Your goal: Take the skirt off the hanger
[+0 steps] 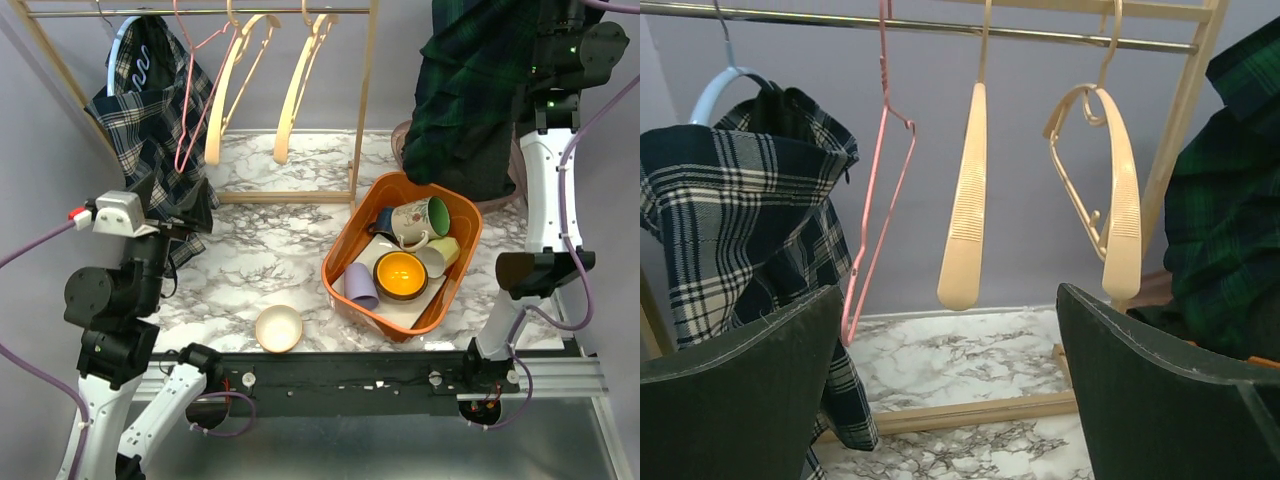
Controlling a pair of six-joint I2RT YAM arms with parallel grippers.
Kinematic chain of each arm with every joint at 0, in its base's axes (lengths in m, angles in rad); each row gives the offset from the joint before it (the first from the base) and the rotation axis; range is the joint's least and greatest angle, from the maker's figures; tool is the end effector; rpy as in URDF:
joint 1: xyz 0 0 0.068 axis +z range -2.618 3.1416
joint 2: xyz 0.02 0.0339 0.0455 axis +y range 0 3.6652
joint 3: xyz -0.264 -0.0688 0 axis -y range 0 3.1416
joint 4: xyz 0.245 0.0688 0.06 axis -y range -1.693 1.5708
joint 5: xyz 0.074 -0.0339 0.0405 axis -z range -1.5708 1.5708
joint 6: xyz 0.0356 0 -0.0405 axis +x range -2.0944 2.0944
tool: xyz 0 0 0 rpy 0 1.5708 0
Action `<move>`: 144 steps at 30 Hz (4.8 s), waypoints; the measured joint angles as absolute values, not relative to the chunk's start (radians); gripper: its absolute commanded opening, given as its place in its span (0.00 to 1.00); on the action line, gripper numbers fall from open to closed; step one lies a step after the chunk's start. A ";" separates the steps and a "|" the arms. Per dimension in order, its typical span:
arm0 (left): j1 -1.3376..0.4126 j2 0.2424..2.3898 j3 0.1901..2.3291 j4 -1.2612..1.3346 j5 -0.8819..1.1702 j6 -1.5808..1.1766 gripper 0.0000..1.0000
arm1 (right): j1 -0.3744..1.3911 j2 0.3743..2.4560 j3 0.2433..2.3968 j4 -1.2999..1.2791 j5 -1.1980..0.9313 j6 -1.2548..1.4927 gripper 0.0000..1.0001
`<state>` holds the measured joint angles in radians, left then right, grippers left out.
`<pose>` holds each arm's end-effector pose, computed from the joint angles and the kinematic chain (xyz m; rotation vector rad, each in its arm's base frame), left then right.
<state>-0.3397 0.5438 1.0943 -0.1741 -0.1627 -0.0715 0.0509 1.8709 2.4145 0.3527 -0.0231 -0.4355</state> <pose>0.0707 -0.0189 0.4695 0.0178 1.2035 -0.2634 0.3446 0.0184 0.6294 -0.1850 0.6530 -0.3620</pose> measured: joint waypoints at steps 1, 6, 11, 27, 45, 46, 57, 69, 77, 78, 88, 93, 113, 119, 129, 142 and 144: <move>-0.340 0.526 1.082 -0.163 -0.170 -0.072 0.99 | 0.045 1.880 2.417 0.360 -0.025 -0.429 0.01; -0.340 0.505 1.066 -0.145 -0.195 -0.073 0.99 | 0.031 1.898 2.340 0.402 0.009 -0.411 0.01; -0.340 0.507 1.065 -0.141 -0.202 -0.076 0.99 | 0.031 1.899 2.140 0.420 0.071 -0.410 0.01; -0.339 0.511 1.061 -0.137 -0.209 -0.079 0.99 | -0.100 2.130 2.062 0.142 0.010 -0.155 0.01; -0.339 0.517 1.052 -0.141 -0.217 -0.084 0.99 | -0.128 2.127 1.792 -0.219 -0.065 0.421 0.01; -0.339 0.517 1.053 -0.141 -0.217 -0.086 0.99 | -0.128 2.152 1.828 -0.253 -0.064 0.430 0.01; -0.339 0.523 1.073 -0.161 -0.218 -0.098 0.99 | -0.162 2.357 2.088 -0.563 -0.079 0.493 0.24; -0.339 0.533 1.089 -0.163 -0.240 -0.094 0.99 | -0.168 2.457 2.270 -0.732 -0.118 0.479 0.90; -0.339 0.556 1.091 -0.176 -0.252 -0.093 0.99 | -0.165 2.330 2.256 -0.742 -0.140 0.414 0.90; -0.339 0.556 1.092 -0.180 -0.253 -0.094 0.99 | -0.166 2.302 2.257 -0.741 -0.155 0.404 0.89; -0.339 0.567 1.108 -0.204 -0.295 -0.105 0.99 | -0.155 2.083 2.210 -0.670 -0.382 0.292 0.81; -0.339 0.598 1.112 -0.230 -0.309 -0.112 0.99 | -0.071 2.076 2.141 -0.678 -0.452 0.154 0.81; -0.339 0.589 1.112 -0.234 -0.331 -0.117 0.99 | 0.076 2.094 2.081 -0.841 -0.296 -0.128 0.43; -0.339 0.589 1.112 -0.234 -0.339 -0.117 0.99 | 0.076 2.109 2.085 -0.842 -0.289 -0.140 0.63; -0.339 0.589 1.112 -0.234 -0.347 -0.117 0.99 | 0.076 2.109 2.140 -0.862 -0.356 -0.133 0.67; -0.339 0.579 1.109 -0.234 -0.348 -0.117 0.99 | 0.093 2.109 2.086 -0.870 -0.324 -0.154 0.06; -0.339 0.579 1.108 -0.234 -0.348 -0.117 0.99 | 0.095 2.109 2.086 -0.868 -0.304 -0.160 0.01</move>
<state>-0.3393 0.5785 1.1084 -0.2340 -0.3477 -0.1169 0.0948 2.1094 2.0857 -0.8677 -0.3038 -0.1604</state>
